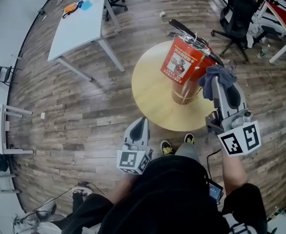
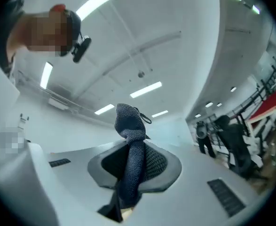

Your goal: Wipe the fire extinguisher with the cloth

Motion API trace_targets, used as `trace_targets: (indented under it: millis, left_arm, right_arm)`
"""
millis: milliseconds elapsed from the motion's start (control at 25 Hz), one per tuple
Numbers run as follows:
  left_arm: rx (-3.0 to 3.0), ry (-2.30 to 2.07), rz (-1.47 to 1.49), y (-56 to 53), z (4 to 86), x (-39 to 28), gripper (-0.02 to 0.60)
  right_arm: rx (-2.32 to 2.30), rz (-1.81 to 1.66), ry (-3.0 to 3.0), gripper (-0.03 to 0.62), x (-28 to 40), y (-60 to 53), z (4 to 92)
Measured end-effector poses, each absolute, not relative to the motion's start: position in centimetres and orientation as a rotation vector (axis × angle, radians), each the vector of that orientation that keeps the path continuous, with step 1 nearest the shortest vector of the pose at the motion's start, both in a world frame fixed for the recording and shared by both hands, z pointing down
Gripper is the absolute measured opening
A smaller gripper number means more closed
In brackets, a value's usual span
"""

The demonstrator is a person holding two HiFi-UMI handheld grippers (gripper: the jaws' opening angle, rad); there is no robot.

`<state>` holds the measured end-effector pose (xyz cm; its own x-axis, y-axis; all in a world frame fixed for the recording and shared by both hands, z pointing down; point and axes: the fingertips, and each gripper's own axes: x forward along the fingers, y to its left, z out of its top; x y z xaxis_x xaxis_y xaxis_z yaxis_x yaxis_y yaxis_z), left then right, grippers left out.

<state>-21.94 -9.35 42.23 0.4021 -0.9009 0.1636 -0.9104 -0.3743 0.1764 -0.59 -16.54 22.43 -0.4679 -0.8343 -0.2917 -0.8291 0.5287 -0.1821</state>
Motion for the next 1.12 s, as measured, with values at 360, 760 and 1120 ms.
trace_targets:
  millis: [360,760,1120]
  left_arm:
    - [2.45,-1.549,0.037,-9.7,41.9,-20.4,0.016]
    - [2.421,-1.567,0.053,-9.7,42.5,-20.9,0.015]
    - [2.422,-1.563,0.051,-9.3,42.8,-21.2,0.015]
  right_arm:
    - [-1.382,0.424,2.583,0.069,-2.7,-17.0,18.1]
    - [-1.527,0.654,2.914,0.127,-6.1,-18.9,25.4]
    - [-1.597,0.871,3.127,0.077,-8.9,-16.9,34.2]
